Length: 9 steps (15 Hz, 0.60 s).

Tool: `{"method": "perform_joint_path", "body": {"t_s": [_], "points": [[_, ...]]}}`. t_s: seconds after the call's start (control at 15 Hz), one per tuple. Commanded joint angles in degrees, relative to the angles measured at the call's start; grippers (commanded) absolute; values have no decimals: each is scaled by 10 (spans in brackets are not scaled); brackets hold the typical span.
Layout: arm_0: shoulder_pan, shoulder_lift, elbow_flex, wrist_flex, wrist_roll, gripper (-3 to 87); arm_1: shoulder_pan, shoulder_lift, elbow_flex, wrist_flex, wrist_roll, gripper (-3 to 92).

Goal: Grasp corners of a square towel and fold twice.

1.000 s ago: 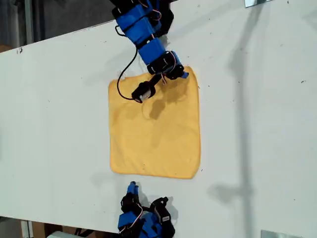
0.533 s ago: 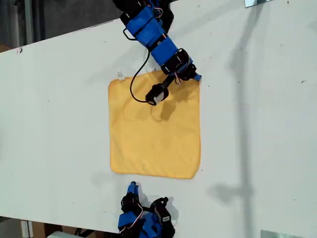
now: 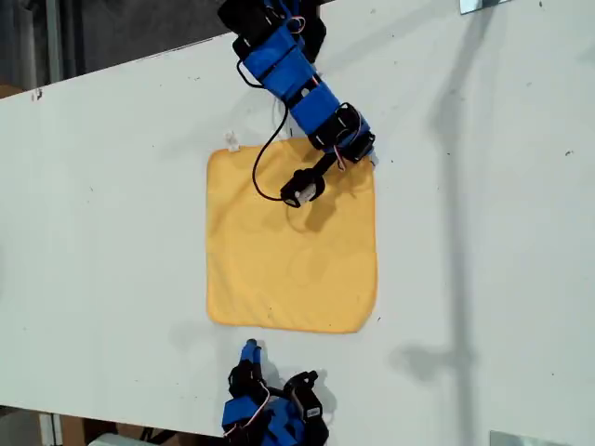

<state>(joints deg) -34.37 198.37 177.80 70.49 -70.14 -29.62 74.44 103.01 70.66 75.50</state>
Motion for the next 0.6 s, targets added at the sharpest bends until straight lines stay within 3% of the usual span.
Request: {"method": "perform_joint_path", "body": {"t_s": [0.0,0.13,0.33,0.53], "points": [[40,-1,-17,-21,-2,38,11,7,1,5,-3,-1],[126,-91,-93,-27,-48,29,18,7,0,13,-4,-1],[286,-613,-388,-62,-145,36,24,6,0,16,-7,-1],[417,-882,-563,-79,-267,91,14,2,0,18,0,-1]]}}
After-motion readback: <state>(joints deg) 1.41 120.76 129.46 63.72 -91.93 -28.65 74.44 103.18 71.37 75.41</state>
